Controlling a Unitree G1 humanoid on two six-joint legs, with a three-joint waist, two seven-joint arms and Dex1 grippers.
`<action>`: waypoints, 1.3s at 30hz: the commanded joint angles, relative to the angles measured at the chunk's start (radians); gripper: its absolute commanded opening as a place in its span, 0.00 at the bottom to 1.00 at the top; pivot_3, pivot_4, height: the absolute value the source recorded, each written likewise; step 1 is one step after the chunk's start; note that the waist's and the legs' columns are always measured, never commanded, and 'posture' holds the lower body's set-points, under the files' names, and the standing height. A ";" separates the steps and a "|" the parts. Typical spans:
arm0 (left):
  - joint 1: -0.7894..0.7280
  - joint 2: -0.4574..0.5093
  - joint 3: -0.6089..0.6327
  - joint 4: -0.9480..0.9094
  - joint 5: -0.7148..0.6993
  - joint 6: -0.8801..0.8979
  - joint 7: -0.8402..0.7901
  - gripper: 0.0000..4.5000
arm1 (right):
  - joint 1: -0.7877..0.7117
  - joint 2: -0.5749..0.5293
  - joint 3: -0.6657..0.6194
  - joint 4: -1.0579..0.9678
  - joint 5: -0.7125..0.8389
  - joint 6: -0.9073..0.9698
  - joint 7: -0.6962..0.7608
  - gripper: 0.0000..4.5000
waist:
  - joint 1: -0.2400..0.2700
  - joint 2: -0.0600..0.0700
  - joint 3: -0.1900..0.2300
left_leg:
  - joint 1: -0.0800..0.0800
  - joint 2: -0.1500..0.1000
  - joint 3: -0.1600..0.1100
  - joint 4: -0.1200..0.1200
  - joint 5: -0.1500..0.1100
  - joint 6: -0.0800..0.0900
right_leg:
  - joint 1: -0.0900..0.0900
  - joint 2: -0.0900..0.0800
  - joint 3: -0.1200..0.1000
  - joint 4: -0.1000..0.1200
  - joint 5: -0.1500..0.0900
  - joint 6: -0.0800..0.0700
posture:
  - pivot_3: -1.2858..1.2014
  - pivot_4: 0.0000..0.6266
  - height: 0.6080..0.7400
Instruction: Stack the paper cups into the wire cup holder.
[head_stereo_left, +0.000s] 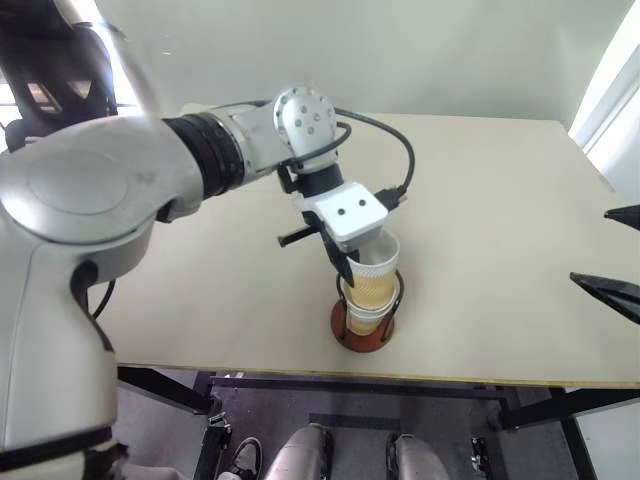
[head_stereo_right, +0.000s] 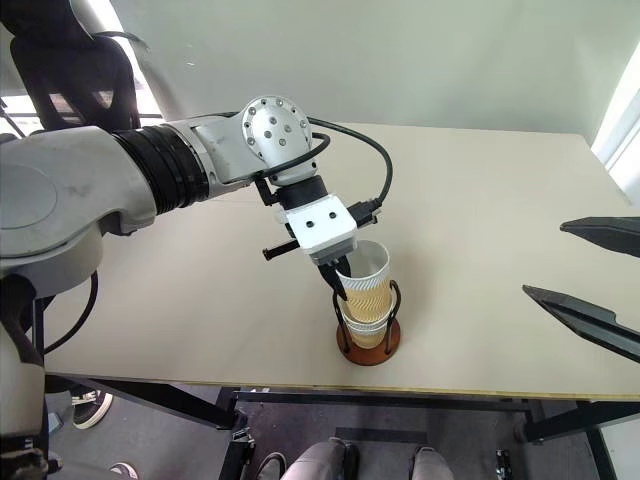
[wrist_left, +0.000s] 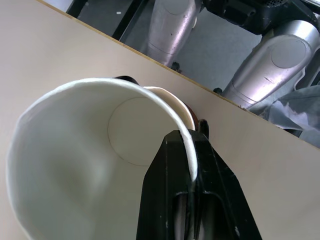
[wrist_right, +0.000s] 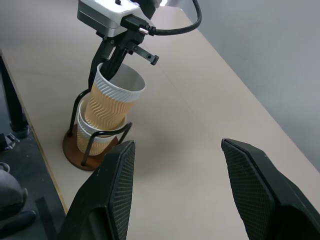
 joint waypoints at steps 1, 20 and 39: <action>-0.024 0.010 -0.006 -0.001 0.001 -0.019 -0.029 0.00 | 0.001 -0.018 -0.043 0.021 0.029 -0.010 -0.030 0.62 | 0.000 0.000 0.000 | 0.000 0.000 0.000 0.000 0.000 0.000 | 0.000 0.000 0.000 0.000 0.000 0.000 | 0.52 0.24 1.00; 0.064 -0.002 0.328 0.118 -0.056 0.158 -0.029 0.70 | 0.070 0.020 -0.039 0.018 0.139 -0.081 -0.102 0.62 | 0.000 0.000 0.000 | 0.000 0.000 0.000 0.000 0.000 0.000 | 0.000 0.000 0.000 0.000 0.000 0.000 | 0.52 0.24 1.00; 0.694 0.335 1.433 0.227 0.314 0.797 0.041 0.70 | 0.245 0.212 0.499 0.149 -0.564 -0.506 -0.025 0.62 | -0.015 0.002 -0.003 | -0.001 0.001 0.002 -0.001 0.016 0.003 | -0.002 0.005 0.002 -0.002 0.000 0.004 | 0.52 0.24 1.00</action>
